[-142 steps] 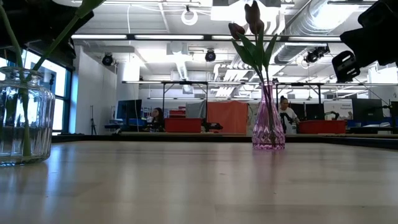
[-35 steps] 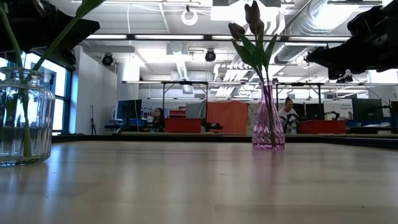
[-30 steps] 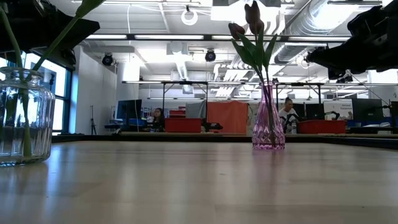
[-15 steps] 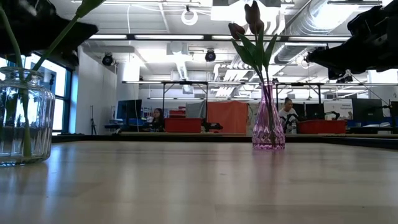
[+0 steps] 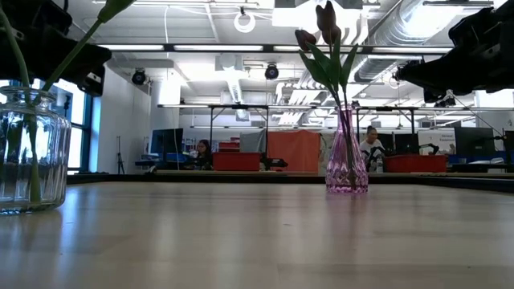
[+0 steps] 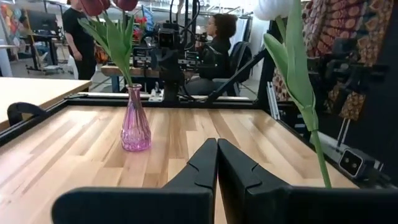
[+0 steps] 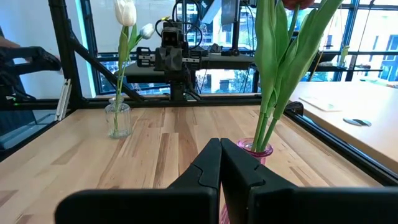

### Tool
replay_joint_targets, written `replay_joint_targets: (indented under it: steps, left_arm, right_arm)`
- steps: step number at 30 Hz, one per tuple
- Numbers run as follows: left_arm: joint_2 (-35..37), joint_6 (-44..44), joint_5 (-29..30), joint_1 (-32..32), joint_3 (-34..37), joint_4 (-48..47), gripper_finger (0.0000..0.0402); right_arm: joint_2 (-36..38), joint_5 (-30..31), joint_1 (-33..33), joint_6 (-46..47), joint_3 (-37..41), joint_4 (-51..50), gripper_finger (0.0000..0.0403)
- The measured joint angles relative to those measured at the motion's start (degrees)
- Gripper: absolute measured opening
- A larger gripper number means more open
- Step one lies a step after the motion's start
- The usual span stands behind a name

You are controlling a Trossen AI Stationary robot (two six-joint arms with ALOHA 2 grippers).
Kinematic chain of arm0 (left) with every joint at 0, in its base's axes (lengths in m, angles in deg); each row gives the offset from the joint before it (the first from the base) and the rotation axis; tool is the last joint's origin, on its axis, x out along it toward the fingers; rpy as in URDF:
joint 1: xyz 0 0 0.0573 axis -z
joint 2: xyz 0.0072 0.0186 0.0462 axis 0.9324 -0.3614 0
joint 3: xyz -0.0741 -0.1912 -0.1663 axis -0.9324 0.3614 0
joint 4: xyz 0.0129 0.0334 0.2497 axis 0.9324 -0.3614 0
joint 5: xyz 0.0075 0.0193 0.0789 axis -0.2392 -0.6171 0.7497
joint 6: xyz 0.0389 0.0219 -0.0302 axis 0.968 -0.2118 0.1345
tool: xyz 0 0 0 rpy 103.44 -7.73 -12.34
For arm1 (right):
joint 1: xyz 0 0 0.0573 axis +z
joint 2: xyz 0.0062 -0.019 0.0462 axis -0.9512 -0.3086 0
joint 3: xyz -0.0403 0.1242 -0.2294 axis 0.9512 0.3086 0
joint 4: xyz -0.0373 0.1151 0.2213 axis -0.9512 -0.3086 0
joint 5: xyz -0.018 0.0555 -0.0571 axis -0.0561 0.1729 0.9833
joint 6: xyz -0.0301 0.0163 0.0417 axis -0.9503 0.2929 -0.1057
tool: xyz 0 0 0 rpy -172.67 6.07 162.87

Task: Sort flowers into vase by color
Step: Return to Home Position

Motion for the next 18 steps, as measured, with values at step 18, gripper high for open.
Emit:
replay_joint_targets:
  steps: [18]
  left_arm:
    - [-0.55, -1.79, 0.46, -0.02, 0.0, 0.11, 0.0]
  right_arm:
    - [0.0, -0.01, 0.0, 0.0, 0.0, -0.01, 0.0]
